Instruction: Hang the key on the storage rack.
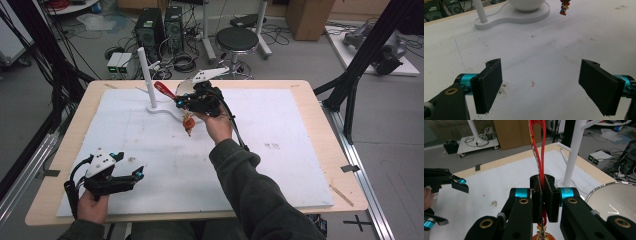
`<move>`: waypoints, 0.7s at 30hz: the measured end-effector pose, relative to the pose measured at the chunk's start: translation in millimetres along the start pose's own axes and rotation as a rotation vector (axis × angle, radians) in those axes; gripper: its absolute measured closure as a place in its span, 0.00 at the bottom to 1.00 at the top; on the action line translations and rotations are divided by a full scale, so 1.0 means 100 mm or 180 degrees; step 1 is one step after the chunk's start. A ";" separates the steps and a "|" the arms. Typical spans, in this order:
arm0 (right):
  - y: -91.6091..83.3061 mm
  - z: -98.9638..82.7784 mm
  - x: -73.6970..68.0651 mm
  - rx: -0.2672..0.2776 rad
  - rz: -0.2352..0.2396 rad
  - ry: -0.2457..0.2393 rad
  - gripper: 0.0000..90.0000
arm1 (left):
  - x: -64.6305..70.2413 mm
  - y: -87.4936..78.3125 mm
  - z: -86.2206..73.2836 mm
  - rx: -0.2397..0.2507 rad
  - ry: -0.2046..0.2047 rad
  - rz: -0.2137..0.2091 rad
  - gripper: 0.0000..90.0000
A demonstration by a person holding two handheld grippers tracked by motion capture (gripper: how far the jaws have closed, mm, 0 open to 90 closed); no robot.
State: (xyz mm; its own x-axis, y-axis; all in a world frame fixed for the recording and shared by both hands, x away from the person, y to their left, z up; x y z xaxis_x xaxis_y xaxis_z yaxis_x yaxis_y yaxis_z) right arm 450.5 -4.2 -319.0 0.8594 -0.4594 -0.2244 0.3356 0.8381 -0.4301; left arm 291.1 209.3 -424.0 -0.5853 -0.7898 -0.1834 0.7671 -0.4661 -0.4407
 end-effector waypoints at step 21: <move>0.21 0.24 -0.01 0.0041 0.0036 -0.0011 0.95 | 0.00 0.00 0.00 0.0014 0.0004 0.0000 0.22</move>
State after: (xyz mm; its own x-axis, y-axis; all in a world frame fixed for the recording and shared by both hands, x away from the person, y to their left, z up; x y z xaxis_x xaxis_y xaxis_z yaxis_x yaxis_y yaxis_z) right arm 466.3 20.7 -306.7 0.8645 -0.4489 -0.2261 0.3309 0.8469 -0.4163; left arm 290.9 209.2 -423.8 -0.5856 -0.7893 -0.1845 0.7683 -0.4678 -0.4369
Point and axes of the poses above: each handheld gripper's, and its own axes: y roughly forward along the jaws, z roughly out of its top, x roughly to its right, the point moved 6 cm from there along y, roughly forward along the jaws, and after that the axes turned 10 degrees about y, right-handed, at the moved point
